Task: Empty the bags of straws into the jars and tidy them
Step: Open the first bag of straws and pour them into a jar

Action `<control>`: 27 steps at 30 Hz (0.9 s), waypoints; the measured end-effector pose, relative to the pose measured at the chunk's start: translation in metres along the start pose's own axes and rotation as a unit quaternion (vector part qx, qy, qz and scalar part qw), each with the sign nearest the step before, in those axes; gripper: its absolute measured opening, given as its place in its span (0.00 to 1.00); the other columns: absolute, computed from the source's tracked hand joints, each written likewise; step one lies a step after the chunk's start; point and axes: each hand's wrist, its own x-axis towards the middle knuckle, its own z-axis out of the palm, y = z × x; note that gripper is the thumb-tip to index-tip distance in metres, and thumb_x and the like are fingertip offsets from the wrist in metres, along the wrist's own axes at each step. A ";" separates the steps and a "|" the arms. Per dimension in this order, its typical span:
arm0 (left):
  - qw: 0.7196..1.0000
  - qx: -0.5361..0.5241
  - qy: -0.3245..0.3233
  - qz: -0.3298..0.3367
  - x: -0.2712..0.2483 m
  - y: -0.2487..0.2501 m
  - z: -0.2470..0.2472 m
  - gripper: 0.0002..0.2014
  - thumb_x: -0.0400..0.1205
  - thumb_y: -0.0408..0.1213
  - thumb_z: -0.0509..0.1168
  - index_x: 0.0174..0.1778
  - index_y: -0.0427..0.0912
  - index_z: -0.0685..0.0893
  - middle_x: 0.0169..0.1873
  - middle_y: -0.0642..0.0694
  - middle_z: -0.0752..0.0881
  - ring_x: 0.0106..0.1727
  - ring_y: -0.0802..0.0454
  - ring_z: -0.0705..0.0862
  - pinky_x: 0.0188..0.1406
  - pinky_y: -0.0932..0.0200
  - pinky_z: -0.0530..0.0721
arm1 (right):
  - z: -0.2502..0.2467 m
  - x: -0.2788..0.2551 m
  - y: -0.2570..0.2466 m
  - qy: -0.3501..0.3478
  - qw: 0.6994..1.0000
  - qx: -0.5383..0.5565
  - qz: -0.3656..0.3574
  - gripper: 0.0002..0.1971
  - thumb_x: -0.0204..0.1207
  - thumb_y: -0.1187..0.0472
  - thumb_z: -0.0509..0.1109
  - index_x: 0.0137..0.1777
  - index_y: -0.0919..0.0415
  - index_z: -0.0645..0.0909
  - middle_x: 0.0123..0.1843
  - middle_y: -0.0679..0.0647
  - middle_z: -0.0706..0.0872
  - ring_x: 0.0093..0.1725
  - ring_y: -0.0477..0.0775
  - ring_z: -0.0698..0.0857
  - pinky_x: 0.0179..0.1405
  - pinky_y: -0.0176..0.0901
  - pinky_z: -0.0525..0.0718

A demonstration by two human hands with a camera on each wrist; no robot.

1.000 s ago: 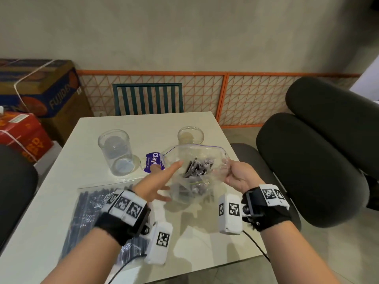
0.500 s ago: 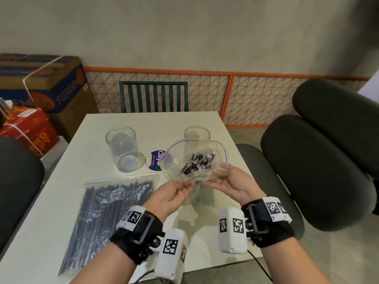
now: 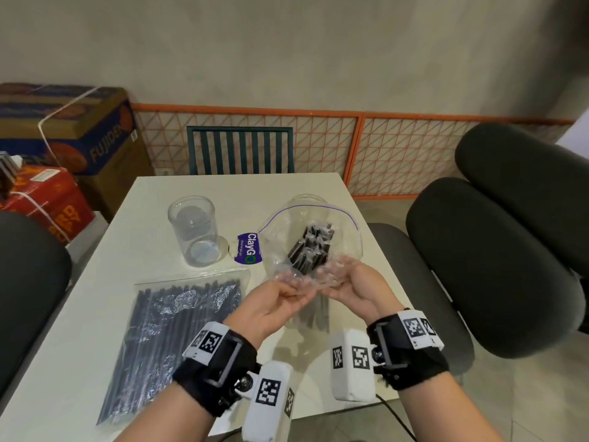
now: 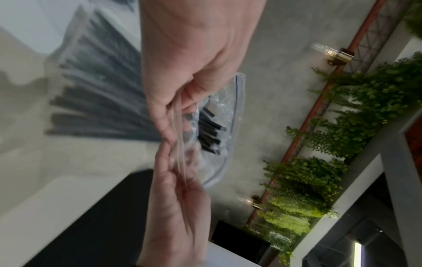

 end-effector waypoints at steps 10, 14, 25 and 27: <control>0.856 0.392 0.197 0.274 0.000 0.020 -0.009 0.42 0.78 0.19 0.61 0.79 0.61 0.53 0.71 0.46 0.59 0.63 0.38 0.75 0.45 0.37 0.89 | 0.000 0.003 0.027 -0.016 0.998 -0.051 0.036 0.10 0.61 0.76 0.51 0.36 0.67 0.72 0.43 0.66 0.80 0.38 0.62 0.87 0.36 0.57 0.88; 0.929 0.307 0.155 0.132 0.000 0.027 0.002 0.33 0.77 0.18 0.50 0.77 0.48 0.62 0.65 0.41 0.73 0.60 0.38 0.76 0.42 0.32 0.84 | 0.001 -0.006 0.027 -0.018 0.987 -0.149 0.057 0.09 0.73 0.60 0.56 0.47 0.60 0.76 0.42 0.54 0.81 0.40 0.57 0.82 0.39 0.49 0.83; 0.923 0.337 0.171 0.069 0.022 0.030 -0.010 0.22 0.77 0.59 0.64 0.35 0.42 0.78 0.34 0.44 0.79 0.31 0.47 0.80 0.35 0.54 0.78 | -0.001 -0.017 -0.010 0.085 0.874 -0.359 -0.317 0.04 0.78 0.55 0.67 0.50 0.53 0.79 0.49 0.50 0.85 0.43 0.49 0.85 0.36 0.43 0.86; 0.931 0.319 0.166 0.067 0.025 0.030 -0.011 0.19 0.79 0.55 0.64 0.32 0.43 0.76 0.25 0.47 0.79 0.16 0.51 0.77 0.21 0.65 0.71 | 0.003 -0.015 -0.015 0.061 0.914 -0.297 -0.269 0.07 0.81 0.58 0.64 0.43 0.59 0.78 0.37 0.53 0.85 0.28 0.43 0.82 0.24 0.34 0.81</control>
